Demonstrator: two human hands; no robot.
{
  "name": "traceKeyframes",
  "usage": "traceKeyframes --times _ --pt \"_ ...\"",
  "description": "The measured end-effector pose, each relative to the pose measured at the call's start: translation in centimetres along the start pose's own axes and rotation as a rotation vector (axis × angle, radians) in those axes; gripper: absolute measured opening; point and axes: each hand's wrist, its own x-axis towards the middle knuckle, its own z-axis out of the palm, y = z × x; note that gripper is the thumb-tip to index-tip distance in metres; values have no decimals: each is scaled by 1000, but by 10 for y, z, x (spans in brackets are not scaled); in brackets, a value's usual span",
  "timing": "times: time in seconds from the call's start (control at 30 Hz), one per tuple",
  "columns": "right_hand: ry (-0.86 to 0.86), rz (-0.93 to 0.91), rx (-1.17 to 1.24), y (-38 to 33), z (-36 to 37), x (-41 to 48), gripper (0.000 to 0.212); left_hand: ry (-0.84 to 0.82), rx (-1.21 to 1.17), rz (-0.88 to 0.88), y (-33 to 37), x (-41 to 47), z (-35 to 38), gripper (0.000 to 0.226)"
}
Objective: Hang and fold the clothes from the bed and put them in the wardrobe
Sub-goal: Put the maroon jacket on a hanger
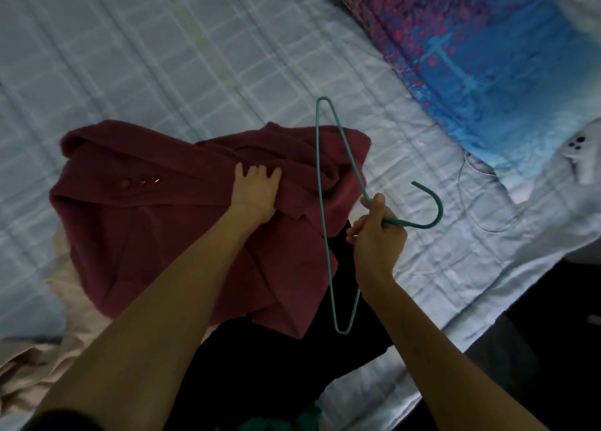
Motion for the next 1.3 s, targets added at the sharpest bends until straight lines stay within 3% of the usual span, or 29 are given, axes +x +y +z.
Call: traceKeyframes --times 0.07,0.13,0.3,0.47,0.6,0.67,0.77,0.83,0.97,1.07,1.17,1.3 --pt "-20 3 -7 -1 -2 -2 41 66 -86 -9 -5 -7 3 44" --pt "-20 9 -3 -4 3 -8 42 38 -195 -37 -17 -27 3 29" --pt "-52 -66 23 -21 20 -37 42 -206 -373 -110 -56 -112 16 34" --pt "-177 -167 24 -37 23 -77 41 -427 -372 -177 -68 -208 28 31" --pt "-253 -238 3 -39 17 -101 40 -719 -402 -233 -63 -252 48 71" --pt "-268 -258 1 -39 12 -108 41 -616 -579 -297 -57 -259 54 78" --pt "-268 -295 -28 -37 4 -112 45 -178 -608 -304 -39 -247 55 78" --pt "-276 -306 -50 -33 -2 -112 48 27 -555 -278 -20 -231 54 75" --pt "-298 -293 -83 -21 -14 -108 45 -28 -515 -333 16 -201 63 78" --pt "-321 -290 -92 -13 -23 -103 44 -118 -421 -344 29 -193 76 54" --pt "-339 -298 -112 -11 -33 -101 46 -72 -299 -280 29 -204 75 31" --pt "-345 -281 -135 -23 -47 -106 41 46 -278 -214 2 -233 41 33"
